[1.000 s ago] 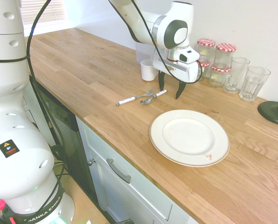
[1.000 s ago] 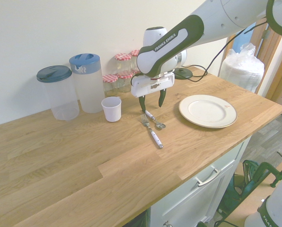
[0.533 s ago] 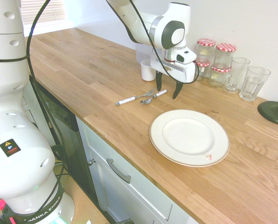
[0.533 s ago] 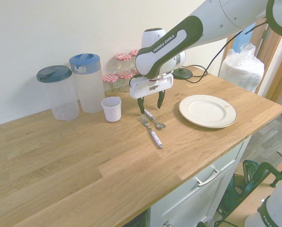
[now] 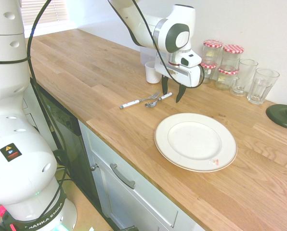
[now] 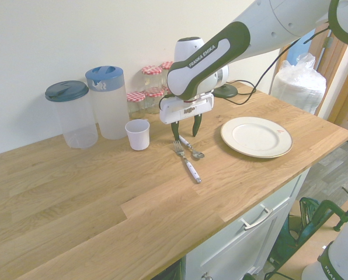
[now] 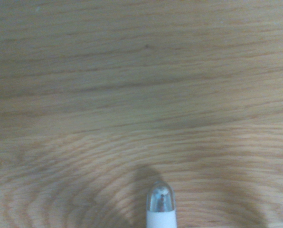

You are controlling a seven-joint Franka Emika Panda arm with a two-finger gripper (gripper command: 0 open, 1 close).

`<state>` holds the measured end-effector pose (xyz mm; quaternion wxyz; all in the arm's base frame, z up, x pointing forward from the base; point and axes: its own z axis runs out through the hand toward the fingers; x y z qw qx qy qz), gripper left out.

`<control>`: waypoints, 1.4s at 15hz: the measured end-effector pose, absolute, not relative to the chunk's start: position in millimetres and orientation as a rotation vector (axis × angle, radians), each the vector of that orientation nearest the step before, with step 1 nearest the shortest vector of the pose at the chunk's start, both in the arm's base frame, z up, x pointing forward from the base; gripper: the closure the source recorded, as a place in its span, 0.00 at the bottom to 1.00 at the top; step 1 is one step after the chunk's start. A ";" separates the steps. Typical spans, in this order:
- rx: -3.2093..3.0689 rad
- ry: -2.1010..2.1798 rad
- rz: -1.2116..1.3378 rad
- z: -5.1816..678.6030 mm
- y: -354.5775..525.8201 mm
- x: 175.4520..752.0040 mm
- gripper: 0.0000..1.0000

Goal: Put the spoon into the plate

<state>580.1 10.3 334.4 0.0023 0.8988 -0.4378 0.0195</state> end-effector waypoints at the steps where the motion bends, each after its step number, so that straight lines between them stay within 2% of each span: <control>1: 2.819 -1.375 0.062 334.4 9.9 580.0 1.00; 17: 2.815 -1.396 0.077 336.8 15.5 579.6 1.00; 21: 2.830 -1.442 0.147 379.4 8.5 577.0 1.00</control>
